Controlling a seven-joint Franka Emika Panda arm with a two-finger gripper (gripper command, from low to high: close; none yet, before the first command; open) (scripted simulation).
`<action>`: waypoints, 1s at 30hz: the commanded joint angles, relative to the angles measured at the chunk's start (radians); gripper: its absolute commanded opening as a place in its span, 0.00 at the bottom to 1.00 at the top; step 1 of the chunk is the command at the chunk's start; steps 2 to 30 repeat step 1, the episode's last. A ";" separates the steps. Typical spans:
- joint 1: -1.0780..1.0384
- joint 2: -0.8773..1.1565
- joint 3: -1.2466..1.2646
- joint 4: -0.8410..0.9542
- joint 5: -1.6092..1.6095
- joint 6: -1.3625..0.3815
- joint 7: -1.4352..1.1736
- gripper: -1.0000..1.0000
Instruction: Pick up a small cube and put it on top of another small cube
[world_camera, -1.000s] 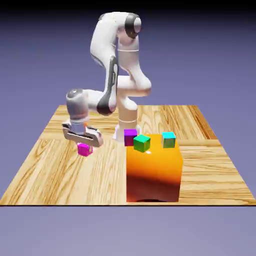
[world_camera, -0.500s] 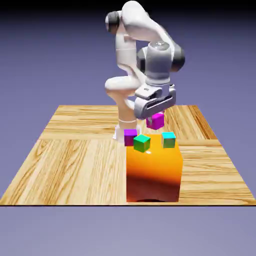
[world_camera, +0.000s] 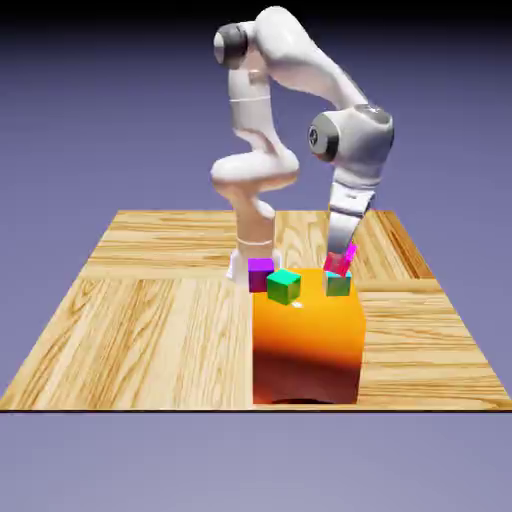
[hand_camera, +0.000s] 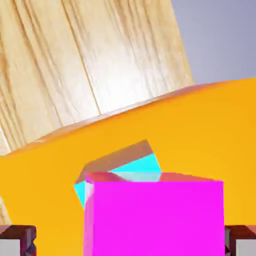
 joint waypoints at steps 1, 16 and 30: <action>0.000 -0.003 0.001 0.007 0.001 -0.010 0.000 1.00; 0.000 -0.003 0.001 0.007 0.001 -0.010 0.000 1.00; 0.000 -0.003 0.001 0.007 0.001 -0.010 0.000 1.00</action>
